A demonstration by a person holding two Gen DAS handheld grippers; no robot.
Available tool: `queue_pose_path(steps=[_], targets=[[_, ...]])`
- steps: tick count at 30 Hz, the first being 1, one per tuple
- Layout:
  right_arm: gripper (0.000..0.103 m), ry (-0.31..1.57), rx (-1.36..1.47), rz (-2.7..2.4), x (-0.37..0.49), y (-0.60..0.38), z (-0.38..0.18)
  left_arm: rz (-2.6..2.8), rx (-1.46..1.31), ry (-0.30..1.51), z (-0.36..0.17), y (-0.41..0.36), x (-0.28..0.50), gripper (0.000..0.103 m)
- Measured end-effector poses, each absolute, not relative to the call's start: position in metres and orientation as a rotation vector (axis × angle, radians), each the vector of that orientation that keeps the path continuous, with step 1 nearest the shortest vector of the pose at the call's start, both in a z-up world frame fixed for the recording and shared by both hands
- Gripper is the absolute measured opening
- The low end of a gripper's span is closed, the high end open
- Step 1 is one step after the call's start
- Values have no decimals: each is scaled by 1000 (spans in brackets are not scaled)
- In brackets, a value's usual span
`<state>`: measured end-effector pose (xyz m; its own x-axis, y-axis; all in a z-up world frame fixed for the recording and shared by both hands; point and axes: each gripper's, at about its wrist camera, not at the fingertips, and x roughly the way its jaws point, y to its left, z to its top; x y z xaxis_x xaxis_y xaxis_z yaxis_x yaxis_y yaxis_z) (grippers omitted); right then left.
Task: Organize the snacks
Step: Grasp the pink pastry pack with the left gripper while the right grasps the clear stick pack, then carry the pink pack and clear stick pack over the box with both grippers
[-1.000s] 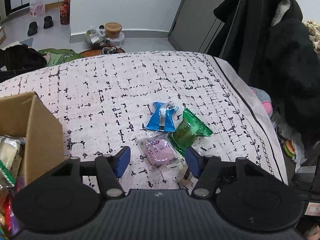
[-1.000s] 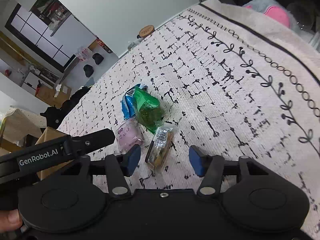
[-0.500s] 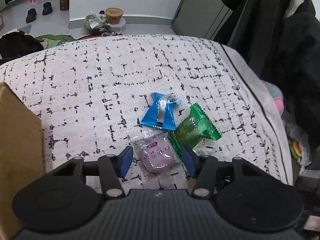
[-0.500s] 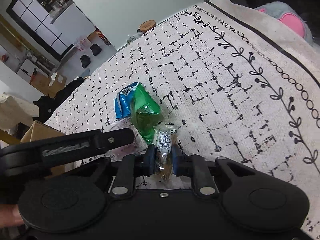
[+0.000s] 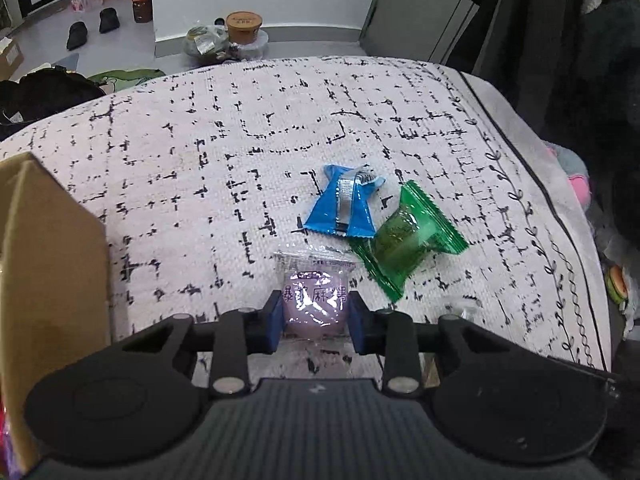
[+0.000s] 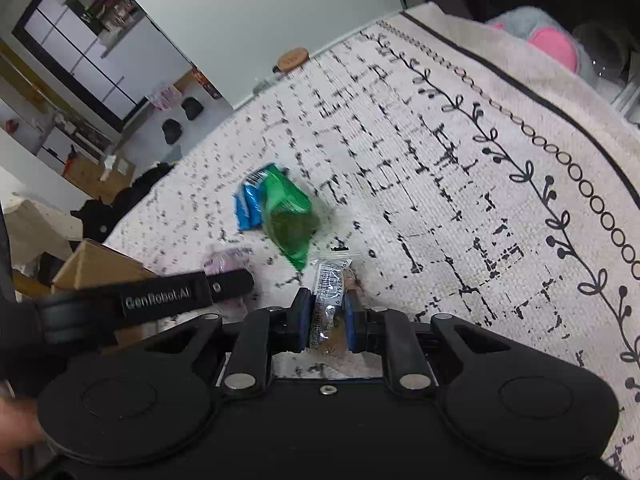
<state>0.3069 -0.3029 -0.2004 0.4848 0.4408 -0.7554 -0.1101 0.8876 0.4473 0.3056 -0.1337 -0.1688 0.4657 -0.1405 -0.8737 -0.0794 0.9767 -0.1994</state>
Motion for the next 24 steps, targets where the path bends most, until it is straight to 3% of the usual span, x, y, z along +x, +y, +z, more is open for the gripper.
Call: queue_pose_path(steps=[24], targets=[[18,891,397,390,261,-274,-143,-70,-231,902,-88,-97,233,31]])
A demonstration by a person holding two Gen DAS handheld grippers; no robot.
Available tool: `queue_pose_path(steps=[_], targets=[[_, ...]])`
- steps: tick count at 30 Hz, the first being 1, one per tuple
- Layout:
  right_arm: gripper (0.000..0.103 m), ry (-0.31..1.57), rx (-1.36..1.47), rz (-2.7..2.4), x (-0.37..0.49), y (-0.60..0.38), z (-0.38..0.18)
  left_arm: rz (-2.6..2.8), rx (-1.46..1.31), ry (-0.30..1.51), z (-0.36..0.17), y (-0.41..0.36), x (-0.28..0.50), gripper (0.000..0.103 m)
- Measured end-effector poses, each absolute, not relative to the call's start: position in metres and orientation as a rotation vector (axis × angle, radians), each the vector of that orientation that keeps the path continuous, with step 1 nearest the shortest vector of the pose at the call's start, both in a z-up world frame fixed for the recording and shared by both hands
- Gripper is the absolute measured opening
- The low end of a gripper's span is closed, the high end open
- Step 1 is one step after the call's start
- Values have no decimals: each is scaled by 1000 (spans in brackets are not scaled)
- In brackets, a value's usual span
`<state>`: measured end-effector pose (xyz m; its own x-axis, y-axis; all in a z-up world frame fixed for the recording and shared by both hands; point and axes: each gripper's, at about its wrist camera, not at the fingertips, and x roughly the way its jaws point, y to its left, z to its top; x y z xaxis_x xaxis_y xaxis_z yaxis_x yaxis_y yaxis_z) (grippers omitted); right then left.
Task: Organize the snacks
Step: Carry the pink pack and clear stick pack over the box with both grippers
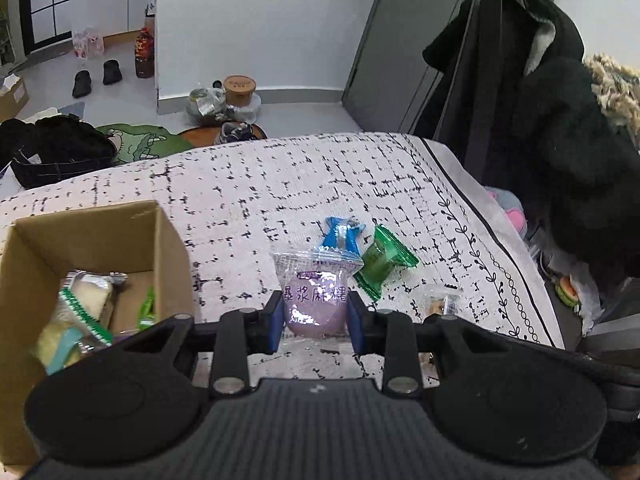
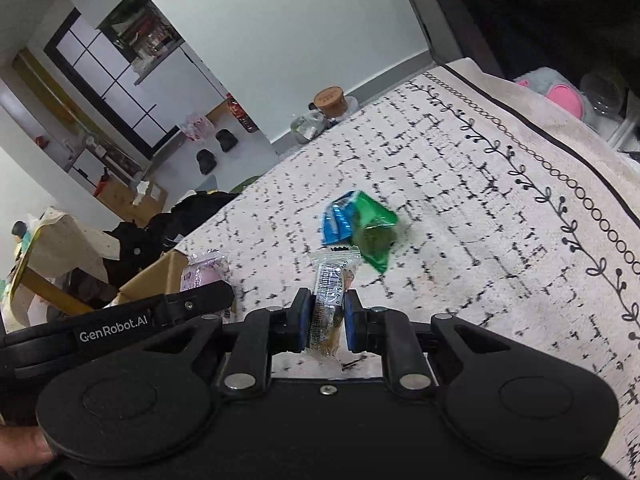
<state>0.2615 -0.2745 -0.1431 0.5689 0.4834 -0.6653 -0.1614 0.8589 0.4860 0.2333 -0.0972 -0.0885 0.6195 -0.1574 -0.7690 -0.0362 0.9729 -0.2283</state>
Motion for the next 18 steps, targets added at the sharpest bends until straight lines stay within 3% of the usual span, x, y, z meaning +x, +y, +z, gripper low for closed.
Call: queue_pose_path(steps=[18], targets=[[18,836,352,460,247,-231,-116,-26,-287,815,-67,-54,202,31]])
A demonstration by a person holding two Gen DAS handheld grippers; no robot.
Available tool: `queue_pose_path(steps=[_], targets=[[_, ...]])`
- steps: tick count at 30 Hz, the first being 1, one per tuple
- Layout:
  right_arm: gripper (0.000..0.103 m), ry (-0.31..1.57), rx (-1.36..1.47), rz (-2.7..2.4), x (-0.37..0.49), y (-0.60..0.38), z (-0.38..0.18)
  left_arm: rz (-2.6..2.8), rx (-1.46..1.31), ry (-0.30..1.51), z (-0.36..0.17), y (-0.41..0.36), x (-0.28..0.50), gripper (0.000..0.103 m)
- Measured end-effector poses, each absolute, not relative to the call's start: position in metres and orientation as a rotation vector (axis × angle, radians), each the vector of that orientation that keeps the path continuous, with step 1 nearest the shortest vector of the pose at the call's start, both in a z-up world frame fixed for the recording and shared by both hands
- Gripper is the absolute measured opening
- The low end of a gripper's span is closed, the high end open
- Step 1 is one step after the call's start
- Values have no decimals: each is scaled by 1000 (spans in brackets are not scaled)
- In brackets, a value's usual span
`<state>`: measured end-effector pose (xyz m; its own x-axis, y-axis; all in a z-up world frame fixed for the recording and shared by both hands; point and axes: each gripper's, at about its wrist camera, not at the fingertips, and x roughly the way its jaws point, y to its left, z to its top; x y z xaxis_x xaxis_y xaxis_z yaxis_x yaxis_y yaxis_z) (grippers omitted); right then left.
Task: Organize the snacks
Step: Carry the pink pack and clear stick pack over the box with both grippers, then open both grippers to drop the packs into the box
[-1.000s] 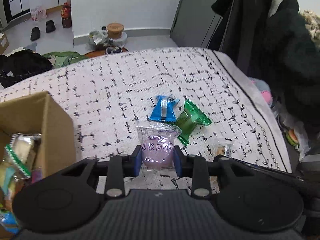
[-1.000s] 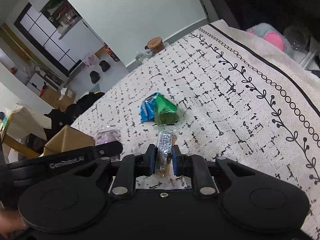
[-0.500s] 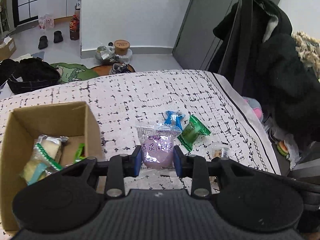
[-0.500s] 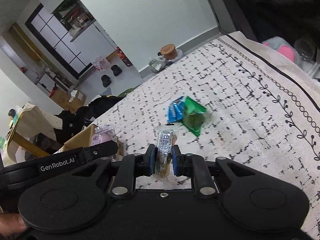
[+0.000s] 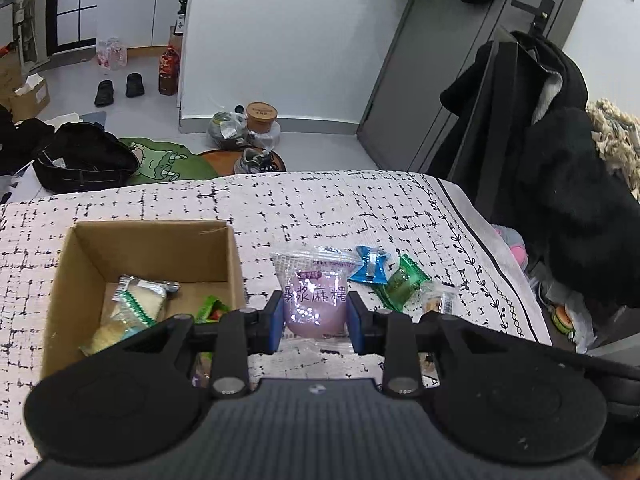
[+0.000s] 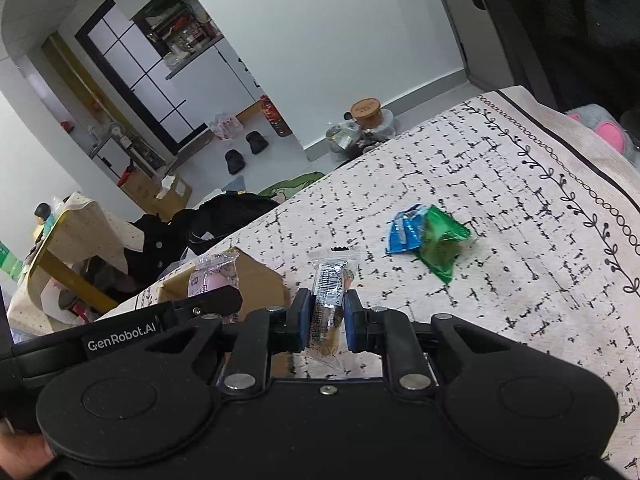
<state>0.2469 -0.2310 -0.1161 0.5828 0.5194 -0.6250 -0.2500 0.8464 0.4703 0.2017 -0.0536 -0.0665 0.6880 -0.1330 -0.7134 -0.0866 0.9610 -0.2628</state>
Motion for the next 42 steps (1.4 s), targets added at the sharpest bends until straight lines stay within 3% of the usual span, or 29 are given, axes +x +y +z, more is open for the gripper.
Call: queue_pose_path(steps=[30,42], targets=[[18,824,266,584,239,-145,-96,104,-406,793,-79,46,180,31],[18,832,223,604,238,-118,-99,102,-481,740,-80,70,172,37]])
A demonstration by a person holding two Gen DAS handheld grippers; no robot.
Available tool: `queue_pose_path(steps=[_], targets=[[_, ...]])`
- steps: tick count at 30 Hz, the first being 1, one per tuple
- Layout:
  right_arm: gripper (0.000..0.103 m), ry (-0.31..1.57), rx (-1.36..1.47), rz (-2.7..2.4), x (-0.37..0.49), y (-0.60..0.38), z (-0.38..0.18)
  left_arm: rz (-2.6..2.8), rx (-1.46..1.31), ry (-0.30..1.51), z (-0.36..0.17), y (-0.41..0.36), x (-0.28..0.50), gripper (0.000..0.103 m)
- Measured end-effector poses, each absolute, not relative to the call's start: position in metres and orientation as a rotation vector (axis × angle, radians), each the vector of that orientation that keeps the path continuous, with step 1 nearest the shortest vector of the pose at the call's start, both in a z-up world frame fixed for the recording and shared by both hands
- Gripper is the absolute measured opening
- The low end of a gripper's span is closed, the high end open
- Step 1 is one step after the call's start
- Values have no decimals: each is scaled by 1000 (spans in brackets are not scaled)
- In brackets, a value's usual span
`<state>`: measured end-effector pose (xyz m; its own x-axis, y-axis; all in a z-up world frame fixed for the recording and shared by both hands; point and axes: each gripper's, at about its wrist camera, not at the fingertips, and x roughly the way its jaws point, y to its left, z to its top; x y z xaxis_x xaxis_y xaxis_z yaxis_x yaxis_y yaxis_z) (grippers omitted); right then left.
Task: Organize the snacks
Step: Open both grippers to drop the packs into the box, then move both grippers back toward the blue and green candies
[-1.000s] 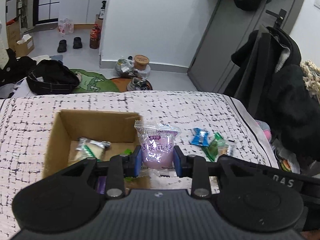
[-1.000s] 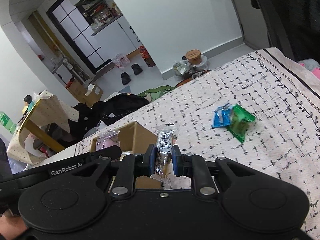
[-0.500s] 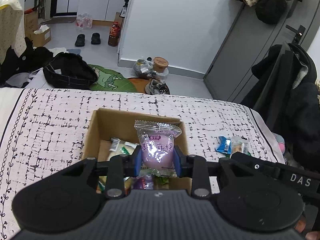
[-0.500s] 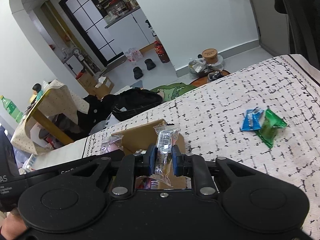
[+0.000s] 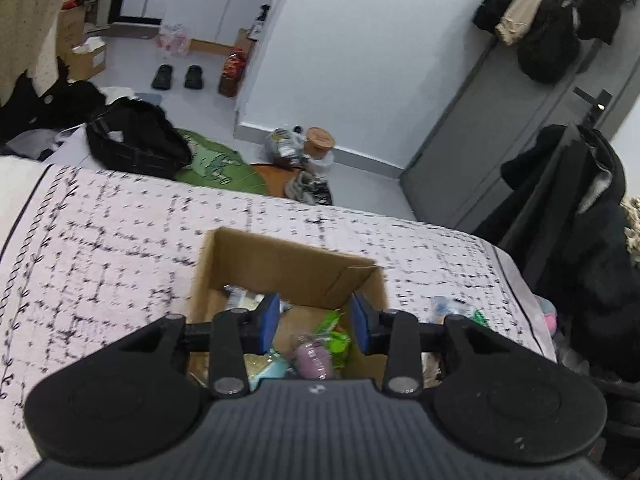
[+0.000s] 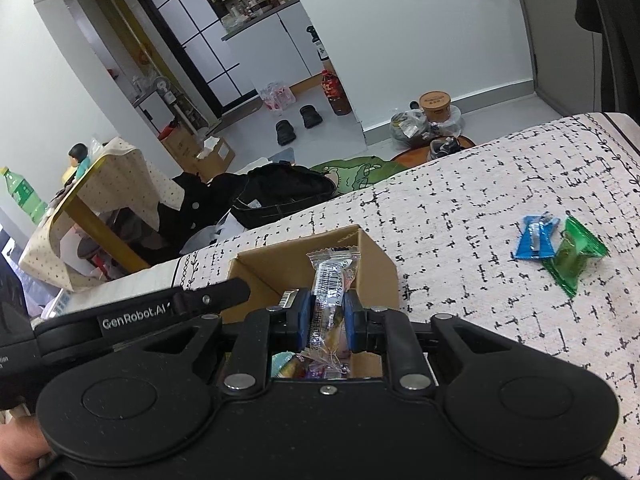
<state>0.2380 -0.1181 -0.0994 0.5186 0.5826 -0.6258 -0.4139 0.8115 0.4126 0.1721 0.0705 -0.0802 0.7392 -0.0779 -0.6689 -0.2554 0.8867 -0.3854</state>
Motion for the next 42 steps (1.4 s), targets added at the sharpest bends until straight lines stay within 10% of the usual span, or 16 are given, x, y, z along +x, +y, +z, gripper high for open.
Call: queue_pose_path(steps=[8,42], targets=[[19,809,206,628,244,-94,-96,154,-482,745,-82,89,157,50],[79,821,251,510,220,-181,-101,101,-420,790,-75,41,151,84]])
